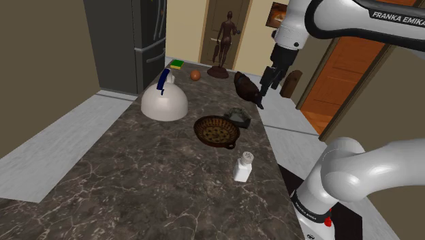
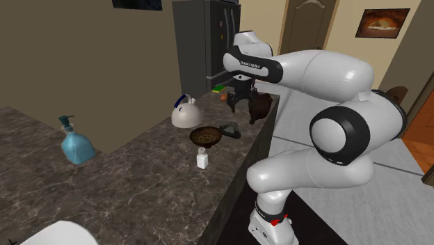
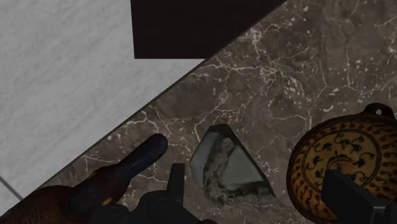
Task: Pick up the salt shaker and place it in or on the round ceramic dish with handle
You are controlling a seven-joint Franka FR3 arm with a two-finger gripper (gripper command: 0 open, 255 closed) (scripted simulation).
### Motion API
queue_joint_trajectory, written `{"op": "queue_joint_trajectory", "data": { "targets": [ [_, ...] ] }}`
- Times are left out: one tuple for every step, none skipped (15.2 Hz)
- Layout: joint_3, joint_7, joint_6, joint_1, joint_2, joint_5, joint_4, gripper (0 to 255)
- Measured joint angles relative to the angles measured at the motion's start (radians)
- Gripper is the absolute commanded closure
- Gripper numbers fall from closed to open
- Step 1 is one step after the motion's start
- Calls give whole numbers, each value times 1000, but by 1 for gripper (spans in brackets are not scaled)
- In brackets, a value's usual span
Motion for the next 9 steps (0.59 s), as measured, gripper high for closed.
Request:
{"op": "queue_joint_trajectory", "data": {
  "targets": [
    [0,0,0,0,0,0,0,0],
    [9,12,2,3,-7,7,-11,0],
    [25,30,2,8,-16,19,-22,0],
    [41,50,-3,13,-30,32,-34,0],
    [60,74,7,20,-35,47,-53,0],
    [79,98,3,27,-43,63,-59,0],
    [98,121,2,34,-54,79,-72,0],
    [119,146,9,42,-65,97,-92,0],
    [143,174,9,51,-70,117,-99,0]
  ]
}}
